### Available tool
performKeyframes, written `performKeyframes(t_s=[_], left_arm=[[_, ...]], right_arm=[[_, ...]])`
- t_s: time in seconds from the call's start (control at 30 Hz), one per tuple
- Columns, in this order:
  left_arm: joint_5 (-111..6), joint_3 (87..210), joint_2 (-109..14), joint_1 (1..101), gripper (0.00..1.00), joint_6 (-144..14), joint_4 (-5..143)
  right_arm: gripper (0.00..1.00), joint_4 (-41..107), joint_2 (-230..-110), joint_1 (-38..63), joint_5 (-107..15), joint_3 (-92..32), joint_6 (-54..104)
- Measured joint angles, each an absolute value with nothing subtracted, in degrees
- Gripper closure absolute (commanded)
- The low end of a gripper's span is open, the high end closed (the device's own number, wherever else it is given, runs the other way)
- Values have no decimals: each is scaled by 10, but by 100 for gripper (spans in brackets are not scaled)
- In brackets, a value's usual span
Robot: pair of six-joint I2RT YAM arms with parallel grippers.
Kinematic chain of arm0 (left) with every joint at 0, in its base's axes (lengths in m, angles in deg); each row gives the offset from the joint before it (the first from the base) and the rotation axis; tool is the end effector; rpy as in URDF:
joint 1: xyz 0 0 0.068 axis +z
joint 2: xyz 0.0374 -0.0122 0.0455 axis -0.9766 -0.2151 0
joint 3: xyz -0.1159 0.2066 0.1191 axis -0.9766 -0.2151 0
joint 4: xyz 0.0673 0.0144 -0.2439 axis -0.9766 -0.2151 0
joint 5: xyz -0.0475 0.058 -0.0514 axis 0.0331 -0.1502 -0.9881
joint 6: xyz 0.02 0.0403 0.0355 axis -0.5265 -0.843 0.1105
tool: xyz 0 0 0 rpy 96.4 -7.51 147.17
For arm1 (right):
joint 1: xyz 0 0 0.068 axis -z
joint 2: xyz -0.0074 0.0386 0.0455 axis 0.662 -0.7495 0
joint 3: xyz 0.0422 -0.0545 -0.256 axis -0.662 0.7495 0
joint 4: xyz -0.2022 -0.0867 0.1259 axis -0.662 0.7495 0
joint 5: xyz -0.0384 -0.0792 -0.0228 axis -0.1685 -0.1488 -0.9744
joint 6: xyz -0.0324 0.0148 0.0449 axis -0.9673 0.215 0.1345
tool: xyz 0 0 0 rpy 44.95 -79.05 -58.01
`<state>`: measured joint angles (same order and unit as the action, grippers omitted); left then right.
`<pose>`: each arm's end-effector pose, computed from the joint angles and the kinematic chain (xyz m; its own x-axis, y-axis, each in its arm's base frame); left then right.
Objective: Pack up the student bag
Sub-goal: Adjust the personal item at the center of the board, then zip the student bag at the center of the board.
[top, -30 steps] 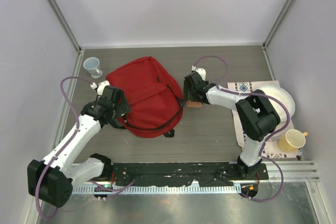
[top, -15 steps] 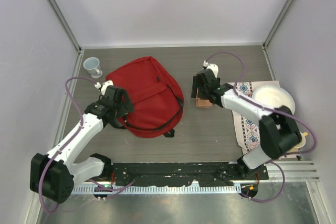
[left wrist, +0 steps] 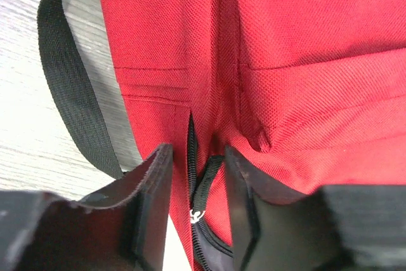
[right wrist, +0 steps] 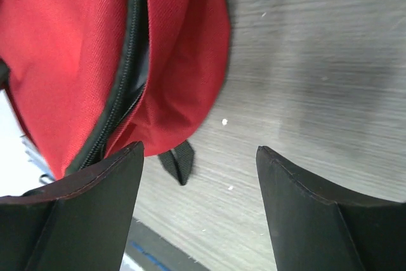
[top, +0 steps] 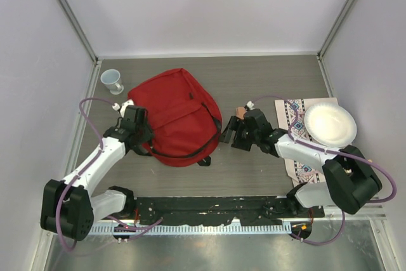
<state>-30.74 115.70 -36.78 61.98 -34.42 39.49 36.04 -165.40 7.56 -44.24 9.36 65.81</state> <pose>0.2124 -0.0495 0.2079 -0.6560 -0.4908 -0.5734 -0.4166 0.8689 -0.2672 0.2136 0.1512 0.1771 -0.8635 0.2978 -0.4071 -0.0114 0.7954 0.6060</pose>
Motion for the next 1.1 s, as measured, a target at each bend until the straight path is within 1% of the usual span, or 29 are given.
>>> performKeyframes(t_s=[0.03, 0.1, 0.13, 0.2, 0.23, 0.33, 0.5, 0.53, 0.57, 0.6, 0.63, 0.7, 0.73, 0.8, 0.83, 0.9, 0.97, 1.0, 1.1], left_arm=[[-310, 1154, -368, 620, 72, -344, 399], [-313, 1150, -368, 620, 79, -345, 405], [-313, 1149, -368, 620, 84, -345, 406], [-314, 1145, -368, 620, 88, -347, 408], [-315, 1144, -368, 621, 93, -346, 410], [-321, 1140, -366, 622, 100, -346, 417], [-342, 1129, -353, 624, 100, -338, 428], [-349, 1125, -349, 624, 100, -331, 432], [-359, 1120, -344, 624, 100, -326, 436], [-369, 1114, -339, 624, 100, -318, 442], [-379, 1108, -334, 623, 100, -310, 446], [-392, 1099, -321, 619, 100, -293, 451], [-395, 1097, -315, 614, 100, -284, 451], [-402, 1096, -299, 600, 100, -264, 451], [-403, 1096, -293, 593, 100, -255, 452], [-403, 1096, -278, 573, 100, -238, 453], [-402, 1096, -268, 555, 100, -221, 456], [-401, 1096, -266, 548, 100, -213, 457], [-387, 1096, -267, 523, 100, -195, 461]], right_arm=[[23, 351, -1656, 73, -433, 100, 673], [23, 326, -1664, 70, -417, 103, 697], [23, 308, -1668, 69, -409, 103, 709], [23, 278, -1675, 67, -396, 103, 726], [23, 268, -1678, 66, -392, 102, 731], [23, 251, -1690, 66, -386, 95, 743], [24, 237, -1728, 66, -382, 64, 750], [27, 236, -1733, 66, -383, 59, 750], [29, 236, -1737, 67, -385, 55, 750], [34, 236, -1739, 68, -388, 53, 749], [41, 238, -1742, 72, -392, 48, 748], [49, 242, -1742, 80, -398, 40, 741], [64, 245, -1742, 87, -401, 35, 738], [82, 253, -1743, 106, -407, 23, 727], [87, 259, -1743, 117, -411, 17, 721], [92, 273, -1743, 143, -418, 7, 706], [94, 286, -1743, 163, -422, 0, 691], [99, 297, -1743, 171, -424, -4, 680], [99, 344, -1744, 179, -427, -24, 643]])
